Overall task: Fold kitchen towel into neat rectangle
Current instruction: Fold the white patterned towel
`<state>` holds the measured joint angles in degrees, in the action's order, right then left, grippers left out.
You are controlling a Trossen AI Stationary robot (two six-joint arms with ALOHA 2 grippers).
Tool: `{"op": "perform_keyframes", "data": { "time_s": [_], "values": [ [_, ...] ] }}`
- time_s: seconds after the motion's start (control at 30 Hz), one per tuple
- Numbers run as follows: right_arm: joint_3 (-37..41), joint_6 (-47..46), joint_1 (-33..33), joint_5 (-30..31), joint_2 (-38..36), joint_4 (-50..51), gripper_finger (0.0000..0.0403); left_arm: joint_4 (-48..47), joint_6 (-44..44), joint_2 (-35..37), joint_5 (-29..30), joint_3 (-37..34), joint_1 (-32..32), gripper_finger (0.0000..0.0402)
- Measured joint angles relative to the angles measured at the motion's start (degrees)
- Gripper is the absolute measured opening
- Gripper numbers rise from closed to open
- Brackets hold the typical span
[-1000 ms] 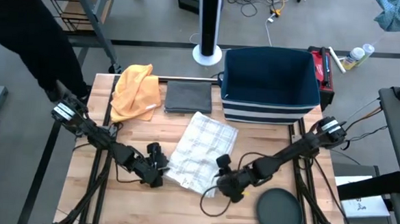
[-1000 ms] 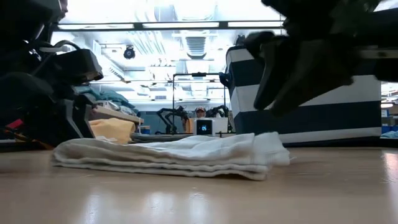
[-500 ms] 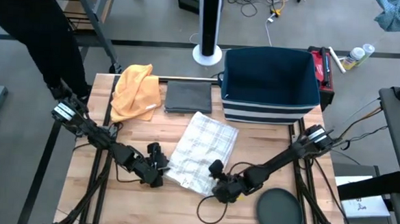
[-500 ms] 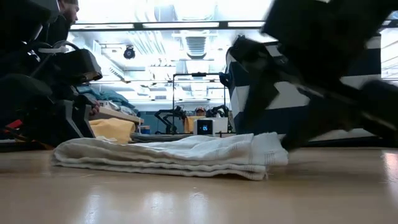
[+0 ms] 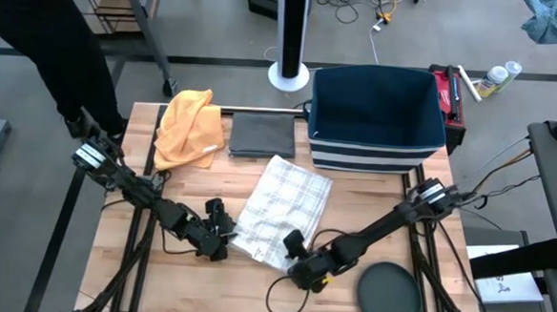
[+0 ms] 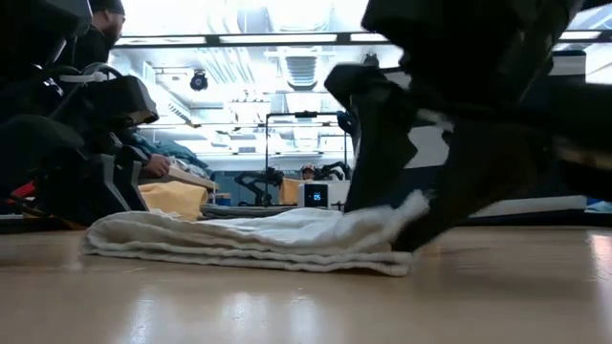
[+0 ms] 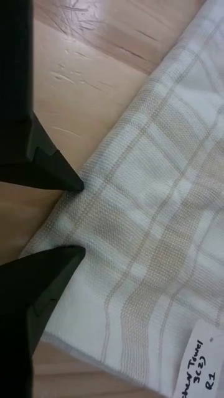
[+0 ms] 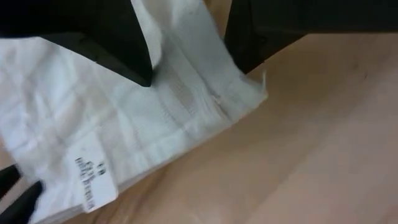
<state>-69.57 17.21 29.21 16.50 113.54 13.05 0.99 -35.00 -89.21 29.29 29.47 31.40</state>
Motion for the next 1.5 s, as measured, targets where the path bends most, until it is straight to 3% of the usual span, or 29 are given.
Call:
{"op": "perform_keyframes", "data": {
  "time_s": [0.63, 1.03, 1.3, 1.5],
  "values": [
    [-2.77, -4.28, -0.77, -0.01, 1.07, -0.09, 0.0127, 0.51, -0.12, -0.04, 0.05, 0.28, -0.02, 0.0152],
    [-6.99, -6.89, -1.07, 0.25, 0.73, 1.81, 0.0008, -1.21, 4.42, 1.02, 1.2, 1.32, 0.0, 0.0153],
    [-12.26, -2.64, -2.86, 13.29, -2.57, 8.69, 0.0004, -12.51, 9.37, 8.59, 1.64, 6.44, 0.04, 0.017],
    [-15.08, -1.61, -8.23, 22.29, -3.05, 9.53, 0.0002, -5.67, 10.48, 12.72, 1.79, 6.1, 0.77, 0.0181]
  ]
}}
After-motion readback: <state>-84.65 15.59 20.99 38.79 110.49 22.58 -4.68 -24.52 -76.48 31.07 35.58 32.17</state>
